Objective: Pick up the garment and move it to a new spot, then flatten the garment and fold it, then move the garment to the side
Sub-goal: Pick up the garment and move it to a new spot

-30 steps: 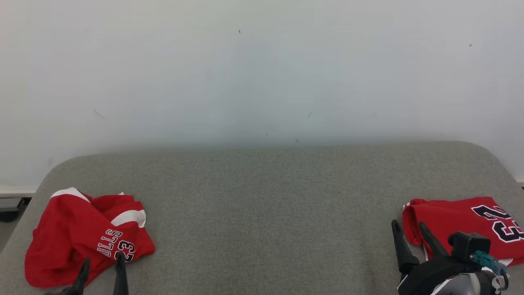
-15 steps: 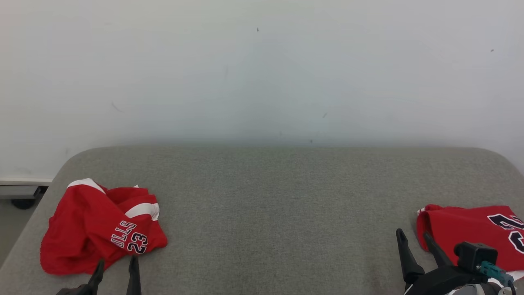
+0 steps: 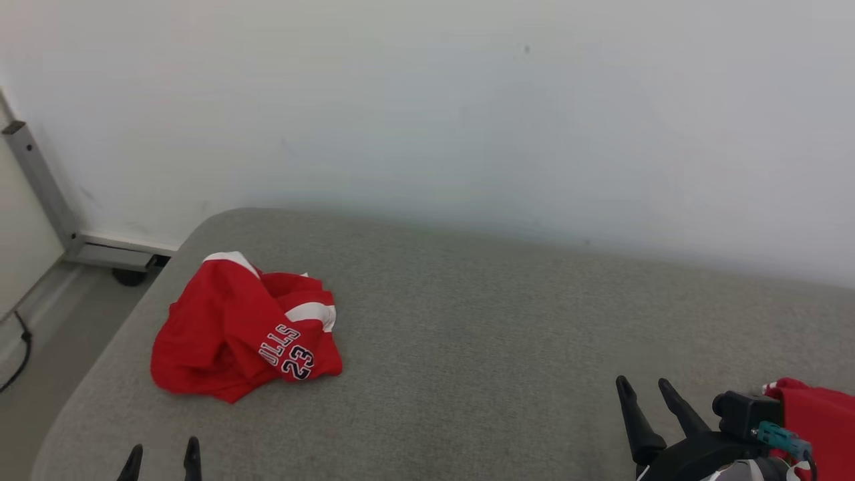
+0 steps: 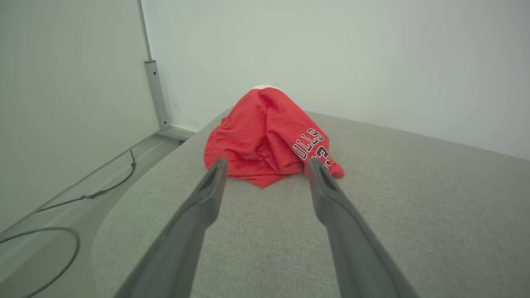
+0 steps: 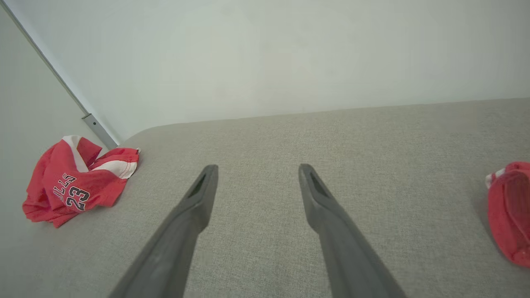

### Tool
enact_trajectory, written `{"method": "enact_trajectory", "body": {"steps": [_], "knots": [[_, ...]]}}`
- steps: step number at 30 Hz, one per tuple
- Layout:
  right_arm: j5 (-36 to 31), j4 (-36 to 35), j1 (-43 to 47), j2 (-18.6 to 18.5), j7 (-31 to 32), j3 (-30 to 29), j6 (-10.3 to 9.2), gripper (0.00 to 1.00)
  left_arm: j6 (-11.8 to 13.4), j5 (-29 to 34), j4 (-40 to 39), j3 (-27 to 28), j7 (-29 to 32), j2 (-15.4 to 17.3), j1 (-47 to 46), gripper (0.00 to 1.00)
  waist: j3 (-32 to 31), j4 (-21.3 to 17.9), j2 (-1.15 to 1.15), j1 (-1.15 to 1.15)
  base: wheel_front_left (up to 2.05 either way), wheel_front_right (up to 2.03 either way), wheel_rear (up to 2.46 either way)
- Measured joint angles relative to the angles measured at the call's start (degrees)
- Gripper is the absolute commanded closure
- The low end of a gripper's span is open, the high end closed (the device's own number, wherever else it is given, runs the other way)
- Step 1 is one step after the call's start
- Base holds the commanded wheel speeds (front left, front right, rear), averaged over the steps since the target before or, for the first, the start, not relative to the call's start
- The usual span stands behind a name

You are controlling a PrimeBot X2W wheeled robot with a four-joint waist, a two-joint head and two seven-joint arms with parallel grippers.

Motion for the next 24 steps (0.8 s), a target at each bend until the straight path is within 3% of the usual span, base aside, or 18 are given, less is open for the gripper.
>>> {"method": "enact_trajectory", "body": {"steps": [14, 24], "knots": [[0.9, -1.1, -4.0, 0.1, 0.7, 3.3, -0.36, 0.00, 0.1, 0.3, -2.9, 2.0, 1.8, -0.3, 0.2, 0.00, 2.8, 10.8, 0.00, 0.00, 0.00, 0.00, 0.00], [1.9, -1.2, -3.8, 0.1, 1.1, 3.7, -0.96, 0.00, -0.9, 0.0, -0.9, 0.1, 4.9, -0.9, -4.1, 0.00, 5.0, 13.5, 0.01, 0.00, 0.00, 0.00, 0.00]]}}
